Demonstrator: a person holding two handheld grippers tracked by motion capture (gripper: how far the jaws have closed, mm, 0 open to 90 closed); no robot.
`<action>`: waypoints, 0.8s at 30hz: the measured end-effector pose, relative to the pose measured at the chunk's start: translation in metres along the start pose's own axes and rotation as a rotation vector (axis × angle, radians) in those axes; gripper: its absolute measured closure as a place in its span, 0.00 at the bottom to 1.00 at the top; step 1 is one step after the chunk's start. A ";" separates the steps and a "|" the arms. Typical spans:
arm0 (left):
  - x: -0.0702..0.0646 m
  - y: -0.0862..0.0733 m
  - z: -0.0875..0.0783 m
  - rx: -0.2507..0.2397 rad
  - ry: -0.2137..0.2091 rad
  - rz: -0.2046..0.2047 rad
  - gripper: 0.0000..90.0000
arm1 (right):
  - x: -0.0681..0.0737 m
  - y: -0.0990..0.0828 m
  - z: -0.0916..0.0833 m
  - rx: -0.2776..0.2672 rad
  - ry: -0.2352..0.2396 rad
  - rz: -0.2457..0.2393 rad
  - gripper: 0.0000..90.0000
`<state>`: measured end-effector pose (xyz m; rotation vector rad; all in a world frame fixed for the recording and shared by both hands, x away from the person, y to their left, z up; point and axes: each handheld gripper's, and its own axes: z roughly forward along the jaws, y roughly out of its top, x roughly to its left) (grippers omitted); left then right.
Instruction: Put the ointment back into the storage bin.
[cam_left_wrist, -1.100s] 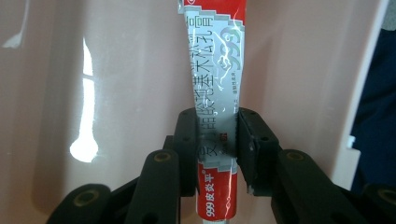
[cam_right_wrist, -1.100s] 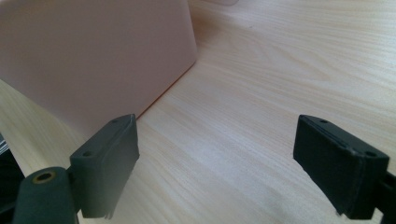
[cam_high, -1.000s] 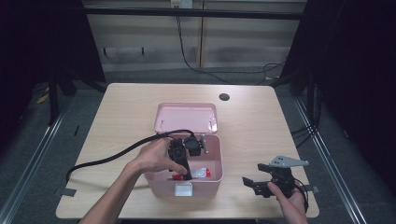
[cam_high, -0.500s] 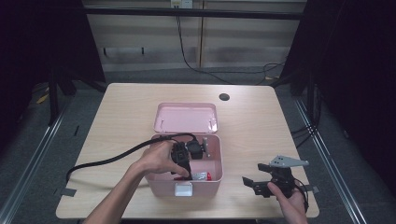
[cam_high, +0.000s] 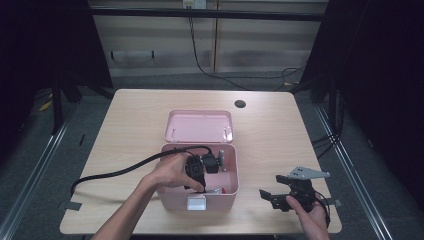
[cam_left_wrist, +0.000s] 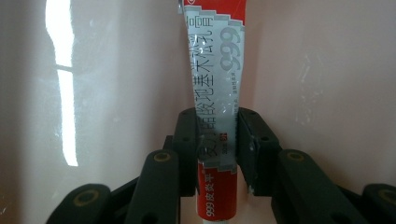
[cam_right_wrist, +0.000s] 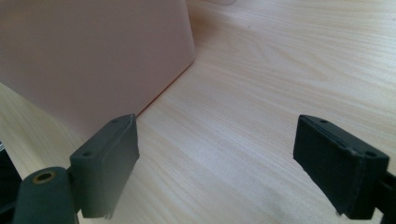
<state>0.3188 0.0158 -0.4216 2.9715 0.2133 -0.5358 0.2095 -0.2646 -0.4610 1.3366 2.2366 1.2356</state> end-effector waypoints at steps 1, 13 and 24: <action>0.001 0.000 0.001 0.001 -0.001 -0.002 0.78 | 0.000 0.000 0.000 0.002 0.000 0.004 0.15; 0.004 0.003 0.009 0.027 -0.032 0.001 0.78 | 0.000 0.000 0.000 -0.002 -0.003 0.000 0.15; 0.007 0.004 0.016 0.013 -0.069 -0.002 0.79 | 0.000 0.000 0.000 0.003 -0.005 -0.003 0.15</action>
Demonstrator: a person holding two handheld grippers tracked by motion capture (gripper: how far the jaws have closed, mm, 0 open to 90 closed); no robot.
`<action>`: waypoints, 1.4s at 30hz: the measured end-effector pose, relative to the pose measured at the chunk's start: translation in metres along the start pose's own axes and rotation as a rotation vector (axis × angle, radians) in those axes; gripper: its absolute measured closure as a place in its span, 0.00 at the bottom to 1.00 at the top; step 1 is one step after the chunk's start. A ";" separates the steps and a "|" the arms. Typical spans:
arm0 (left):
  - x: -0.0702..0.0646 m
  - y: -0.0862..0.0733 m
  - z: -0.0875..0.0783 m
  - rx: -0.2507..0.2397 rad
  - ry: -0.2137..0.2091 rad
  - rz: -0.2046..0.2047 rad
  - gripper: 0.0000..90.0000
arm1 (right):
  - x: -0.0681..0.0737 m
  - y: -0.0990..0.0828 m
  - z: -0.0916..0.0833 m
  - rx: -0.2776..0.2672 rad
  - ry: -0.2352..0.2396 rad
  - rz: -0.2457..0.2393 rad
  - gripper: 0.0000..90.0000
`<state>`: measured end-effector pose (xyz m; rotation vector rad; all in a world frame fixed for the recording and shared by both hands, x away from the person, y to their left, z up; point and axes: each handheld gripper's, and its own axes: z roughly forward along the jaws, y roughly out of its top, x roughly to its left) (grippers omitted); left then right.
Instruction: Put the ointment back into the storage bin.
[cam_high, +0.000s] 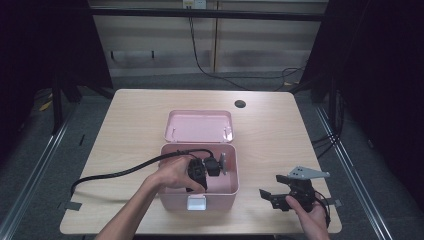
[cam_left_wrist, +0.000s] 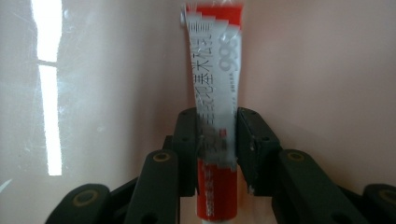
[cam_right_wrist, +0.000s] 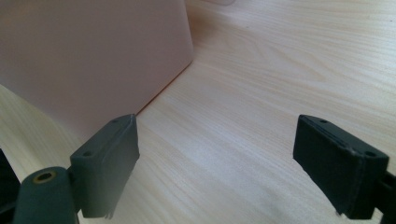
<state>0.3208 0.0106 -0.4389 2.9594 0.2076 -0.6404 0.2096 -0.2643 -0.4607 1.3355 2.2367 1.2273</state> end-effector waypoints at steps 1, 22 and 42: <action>0.000 0.000 0.000 -0.003 -0.009 -0.004 0.80 | 0.000 0.000 0.000 0.000 -0.001 0.000 0.15; 0.002 -0.013 -0.025 -0.108 0.053 -0.078 0.66 | 0.000 0.000 0.000 0.000 -0.001 -0.001 0.15; -0.021 -0.030 -0.059 -0.238 0.161 -0.046 0.59 | 0.000 0.000 0.000 -0.002 -0.001 -0.003 0.15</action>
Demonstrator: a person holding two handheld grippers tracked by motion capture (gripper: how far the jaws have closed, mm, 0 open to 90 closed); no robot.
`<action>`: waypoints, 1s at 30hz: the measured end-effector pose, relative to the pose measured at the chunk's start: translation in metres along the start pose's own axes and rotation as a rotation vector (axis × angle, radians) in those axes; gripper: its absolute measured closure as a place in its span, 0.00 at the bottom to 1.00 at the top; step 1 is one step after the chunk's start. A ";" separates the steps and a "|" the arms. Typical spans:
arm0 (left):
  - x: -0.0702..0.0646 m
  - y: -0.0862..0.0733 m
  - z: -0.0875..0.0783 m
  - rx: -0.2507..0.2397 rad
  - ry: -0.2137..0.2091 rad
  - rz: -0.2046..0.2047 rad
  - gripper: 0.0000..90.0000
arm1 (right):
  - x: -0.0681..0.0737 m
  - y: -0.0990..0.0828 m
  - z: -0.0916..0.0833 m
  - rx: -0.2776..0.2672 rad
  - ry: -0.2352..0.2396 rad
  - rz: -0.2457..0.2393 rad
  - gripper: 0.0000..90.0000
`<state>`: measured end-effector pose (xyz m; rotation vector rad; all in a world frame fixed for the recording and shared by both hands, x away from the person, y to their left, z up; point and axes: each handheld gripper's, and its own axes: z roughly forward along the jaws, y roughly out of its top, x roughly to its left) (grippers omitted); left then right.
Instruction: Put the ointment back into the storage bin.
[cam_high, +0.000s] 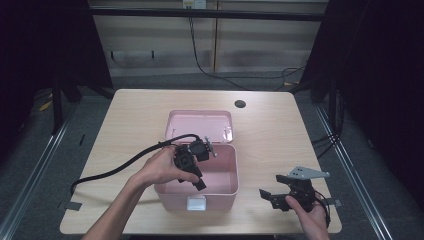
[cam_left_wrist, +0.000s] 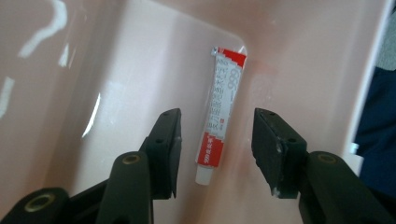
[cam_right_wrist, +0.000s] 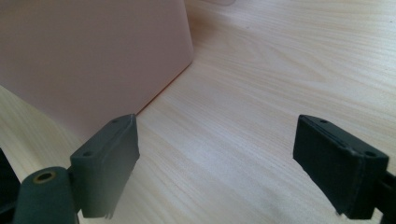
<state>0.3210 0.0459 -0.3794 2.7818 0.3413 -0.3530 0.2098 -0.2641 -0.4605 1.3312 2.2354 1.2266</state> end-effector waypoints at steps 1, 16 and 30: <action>0.000 0.000 -0.002 0.000 0.008 0.015 0.59 | 0.000 0.000 0.000 0.000 0.000 0.000 0.15; -0.007 -0.008 -0.021 -0.041 0.019 0.028 0.60 | 0.000 0.000 0.000 0.000 0.003 0.000 0.15; -0.007 -0.028 -0.046 -0.057 0.072 0.008 0.55 | 0.000 0.000 0.000 0.000 0.001 0.000 0.15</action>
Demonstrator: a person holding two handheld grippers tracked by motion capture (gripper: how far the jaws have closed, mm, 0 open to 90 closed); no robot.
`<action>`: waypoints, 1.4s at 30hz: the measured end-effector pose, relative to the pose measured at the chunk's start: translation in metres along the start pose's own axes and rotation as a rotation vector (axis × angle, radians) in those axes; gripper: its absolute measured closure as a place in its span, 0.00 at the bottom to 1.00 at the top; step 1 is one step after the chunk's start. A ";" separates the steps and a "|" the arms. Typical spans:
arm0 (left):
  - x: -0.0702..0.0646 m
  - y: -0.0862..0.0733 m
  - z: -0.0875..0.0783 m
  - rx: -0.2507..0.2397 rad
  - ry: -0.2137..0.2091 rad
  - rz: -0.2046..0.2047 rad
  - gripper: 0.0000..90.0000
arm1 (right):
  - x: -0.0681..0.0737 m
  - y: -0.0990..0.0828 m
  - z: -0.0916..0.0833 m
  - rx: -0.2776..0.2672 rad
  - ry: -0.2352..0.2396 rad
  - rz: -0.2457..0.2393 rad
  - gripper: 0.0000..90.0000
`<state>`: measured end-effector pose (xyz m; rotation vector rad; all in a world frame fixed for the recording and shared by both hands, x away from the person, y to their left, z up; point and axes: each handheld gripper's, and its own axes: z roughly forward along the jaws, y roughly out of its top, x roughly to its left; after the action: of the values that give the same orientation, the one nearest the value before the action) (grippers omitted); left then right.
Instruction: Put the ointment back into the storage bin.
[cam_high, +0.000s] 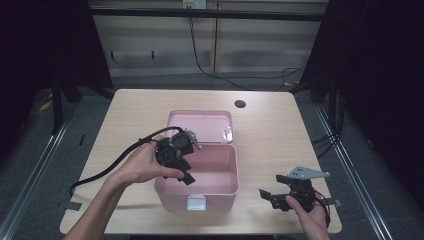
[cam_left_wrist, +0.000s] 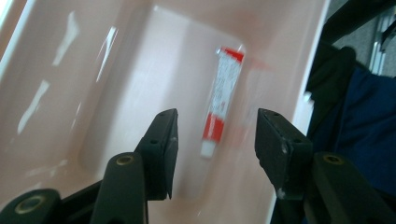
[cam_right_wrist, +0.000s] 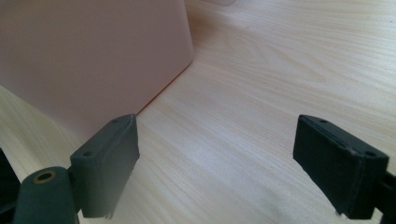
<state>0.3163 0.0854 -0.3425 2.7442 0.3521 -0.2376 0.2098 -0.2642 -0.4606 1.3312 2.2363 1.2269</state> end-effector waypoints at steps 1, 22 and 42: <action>0.001 -0.004 -0.002 -0.008 0.001 -0.013 0.55 | 0.000 0.000 0.000 0.002 0.001 0.001 0.15; 0.007 -0.039 -0.039 -0.084 0.072 -0.070 0.54 | 0.000 0.000 0.000 0.006 -0.004 0.002 0.15; 0.011 -0.083 -0.058 -0.203 0.119 -0.145 0.51 | 0.000 0.000 0.001 0.007 -0.007 0.005 0.15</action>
<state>0.3113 0.1848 -0.3189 2.5409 0.5758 -0.0713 0.2099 -0.2640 -0.4612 1.3425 2.2353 1.2155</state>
